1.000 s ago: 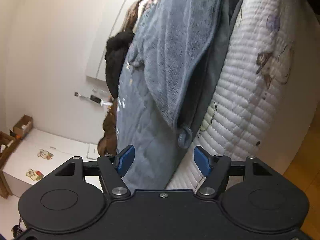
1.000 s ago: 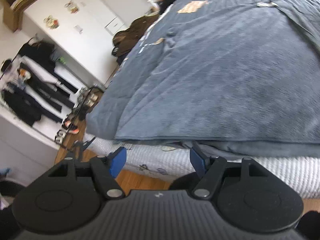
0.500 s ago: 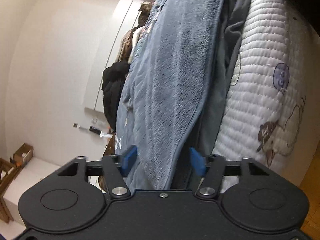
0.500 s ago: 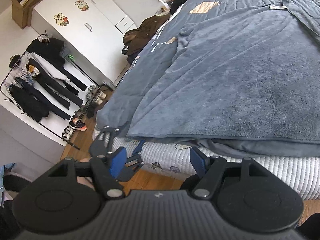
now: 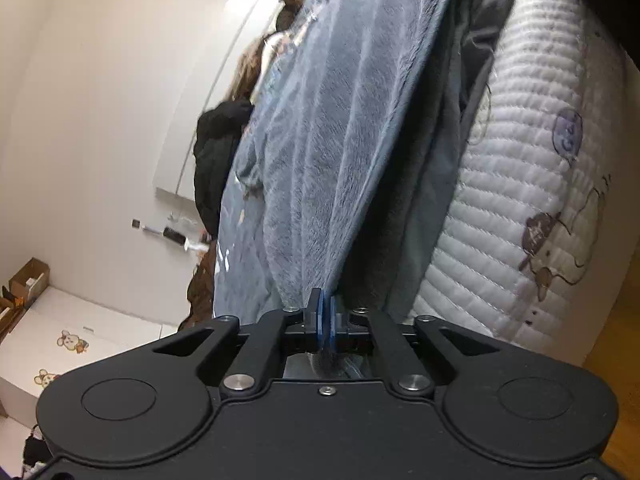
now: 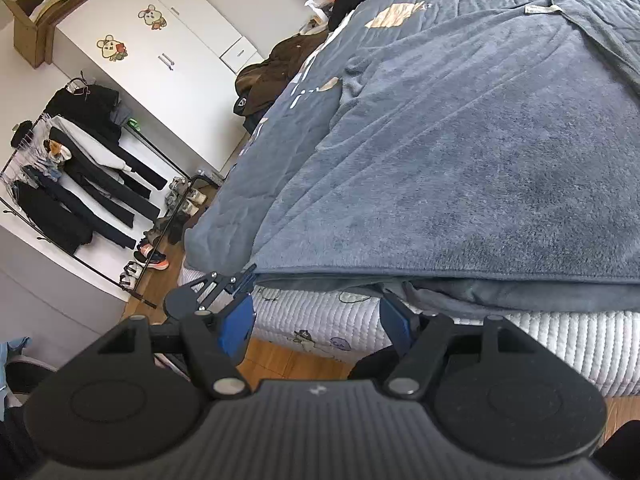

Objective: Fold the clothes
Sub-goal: 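Open the left gripper and move it to the blanket fold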

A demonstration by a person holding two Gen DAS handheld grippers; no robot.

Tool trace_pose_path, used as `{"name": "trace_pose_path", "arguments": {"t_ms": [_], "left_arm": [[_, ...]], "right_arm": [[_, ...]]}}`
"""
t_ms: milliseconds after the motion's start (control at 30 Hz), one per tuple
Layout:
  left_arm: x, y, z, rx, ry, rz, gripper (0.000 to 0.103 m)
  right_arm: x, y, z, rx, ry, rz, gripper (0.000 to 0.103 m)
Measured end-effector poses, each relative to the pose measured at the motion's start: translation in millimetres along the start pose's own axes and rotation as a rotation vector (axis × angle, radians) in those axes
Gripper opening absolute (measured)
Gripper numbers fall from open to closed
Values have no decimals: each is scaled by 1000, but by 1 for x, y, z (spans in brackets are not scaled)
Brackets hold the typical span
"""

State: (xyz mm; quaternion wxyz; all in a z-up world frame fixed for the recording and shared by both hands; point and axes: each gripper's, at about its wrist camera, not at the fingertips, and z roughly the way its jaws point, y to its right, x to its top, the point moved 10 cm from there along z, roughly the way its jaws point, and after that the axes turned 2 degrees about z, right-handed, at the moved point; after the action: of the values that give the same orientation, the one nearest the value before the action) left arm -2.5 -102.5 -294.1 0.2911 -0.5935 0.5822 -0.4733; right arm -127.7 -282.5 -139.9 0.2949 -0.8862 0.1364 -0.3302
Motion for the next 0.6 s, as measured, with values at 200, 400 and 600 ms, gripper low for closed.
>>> {"name": "trace_pose_path", "arguments": {"t_ms": [200, 400, 600], "left_arm": [[5, -22, -15, -28, -12, -134, 37], [24, -71, -37, -41, -5, -350, 55], [73, -124, -50, -66, 45, -532, 71]], "right_arm": [[20, 40, -29, -81, 92, 23, 69], [54, 126, -72, -268, 244, 86, 69], [80, 181, -99, -364, 330, 102, 69]]}}
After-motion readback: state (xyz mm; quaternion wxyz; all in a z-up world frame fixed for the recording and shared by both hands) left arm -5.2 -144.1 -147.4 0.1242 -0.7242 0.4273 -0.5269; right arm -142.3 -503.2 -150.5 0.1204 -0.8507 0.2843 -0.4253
